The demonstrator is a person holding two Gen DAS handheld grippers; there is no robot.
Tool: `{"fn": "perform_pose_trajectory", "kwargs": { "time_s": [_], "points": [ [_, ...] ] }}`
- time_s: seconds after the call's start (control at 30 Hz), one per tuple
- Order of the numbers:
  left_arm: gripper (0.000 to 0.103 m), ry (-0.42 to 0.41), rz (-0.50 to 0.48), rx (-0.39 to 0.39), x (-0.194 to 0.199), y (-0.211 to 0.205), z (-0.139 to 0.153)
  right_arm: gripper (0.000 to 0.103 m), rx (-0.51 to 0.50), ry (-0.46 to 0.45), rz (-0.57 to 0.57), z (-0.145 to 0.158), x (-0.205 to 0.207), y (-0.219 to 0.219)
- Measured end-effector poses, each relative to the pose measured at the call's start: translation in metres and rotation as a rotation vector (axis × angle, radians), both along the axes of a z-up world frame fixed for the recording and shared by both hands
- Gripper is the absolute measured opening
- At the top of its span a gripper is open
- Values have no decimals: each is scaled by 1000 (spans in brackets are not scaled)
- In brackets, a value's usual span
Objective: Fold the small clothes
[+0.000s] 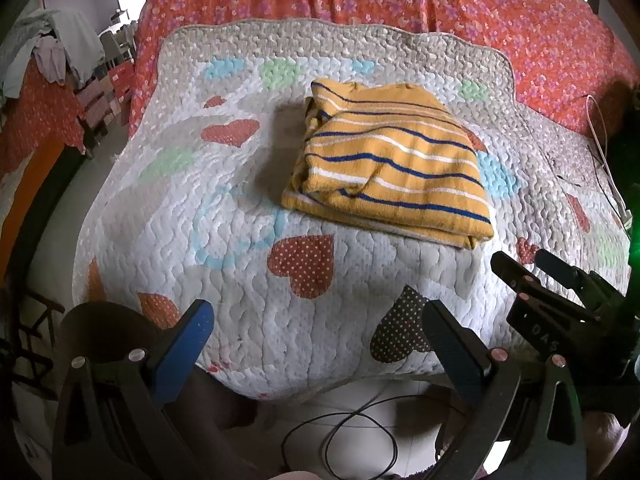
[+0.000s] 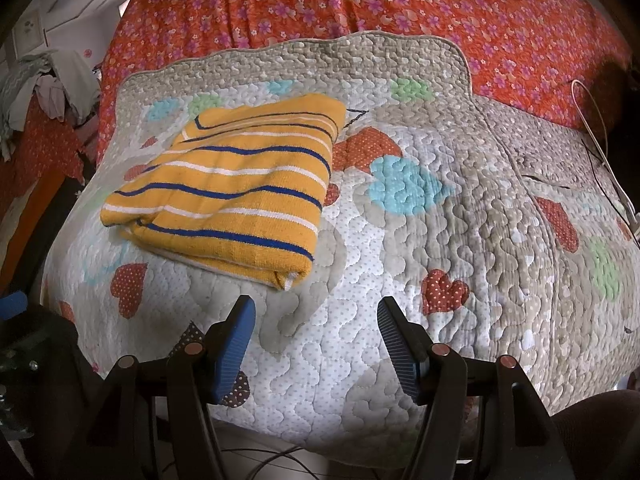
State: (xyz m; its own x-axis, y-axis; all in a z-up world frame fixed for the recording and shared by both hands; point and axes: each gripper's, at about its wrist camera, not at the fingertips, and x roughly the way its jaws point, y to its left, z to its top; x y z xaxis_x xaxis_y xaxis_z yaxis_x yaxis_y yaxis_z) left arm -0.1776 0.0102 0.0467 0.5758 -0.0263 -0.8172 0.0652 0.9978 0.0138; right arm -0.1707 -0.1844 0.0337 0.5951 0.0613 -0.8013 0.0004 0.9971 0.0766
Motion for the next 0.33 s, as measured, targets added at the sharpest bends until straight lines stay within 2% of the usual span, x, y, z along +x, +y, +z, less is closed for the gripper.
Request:
{"fn": "perform_pose_trajectory", "kwargs": {
  "time_s": [0.33],
  "points": [
    [103,34,10,-1,1,2,-9,69,-14,4,20,0,0,7]
  ]
}}
